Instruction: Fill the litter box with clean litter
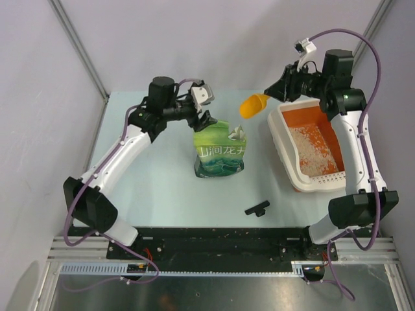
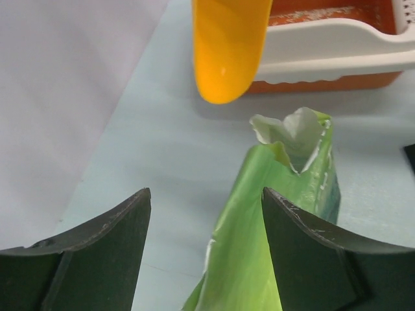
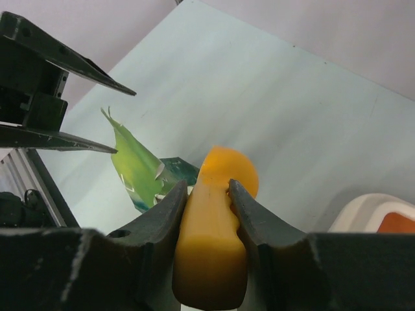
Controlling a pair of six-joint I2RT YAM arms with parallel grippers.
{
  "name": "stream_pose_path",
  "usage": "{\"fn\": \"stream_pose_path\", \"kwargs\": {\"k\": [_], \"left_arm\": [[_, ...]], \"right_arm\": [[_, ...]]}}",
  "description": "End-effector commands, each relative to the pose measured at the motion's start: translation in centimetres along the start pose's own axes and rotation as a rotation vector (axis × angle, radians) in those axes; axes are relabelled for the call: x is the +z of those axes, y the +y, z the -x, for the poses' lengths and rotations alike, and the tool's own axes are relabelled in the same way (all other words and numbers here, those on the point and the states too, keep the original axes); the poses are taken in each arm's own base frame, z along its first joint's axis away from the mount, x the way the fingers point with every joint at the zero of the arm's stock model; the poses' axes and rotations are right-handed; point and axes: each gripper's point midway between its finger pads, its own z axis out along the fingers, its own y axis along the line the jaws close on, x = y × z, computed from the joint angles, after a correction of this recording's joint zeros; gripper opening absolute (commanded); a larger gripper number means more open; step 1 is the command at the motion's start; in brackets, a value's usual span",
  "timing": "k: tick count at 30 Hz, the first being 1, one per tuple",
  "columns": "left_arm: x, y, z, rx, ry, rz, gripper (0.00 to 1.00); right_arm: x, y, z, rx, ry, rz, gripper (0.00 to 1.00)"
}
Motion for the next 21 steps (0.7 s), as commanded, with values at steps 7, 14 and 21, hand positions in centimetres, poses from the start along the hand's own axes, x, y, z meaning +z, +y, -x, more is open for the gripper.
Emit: {"fn": "stream_pose_path", "kwargs": {"k": [7, 14, 21], "left_arm": [[0.7, -3.8, -4.0, -0.031, 0.129, -0.174, 0.62], [-0.1, -5.7, -4.5, -0.009, 0.155, -0.235, 0.13], [-0.9, -6.6, -2.5, -0.039, 0.103, -0.259, 0.00]], "right_arm": [[-1.3, 4.4, 0.8, -0.105, 0.035, 0.127, 0.00], [-0.8, 7.0, -1.6, -0.147, 0.108, 0.175, 0.00], [-0.7, 6.7, -3.7, -0.214, 0.189, 0.120, 0.00]]}}
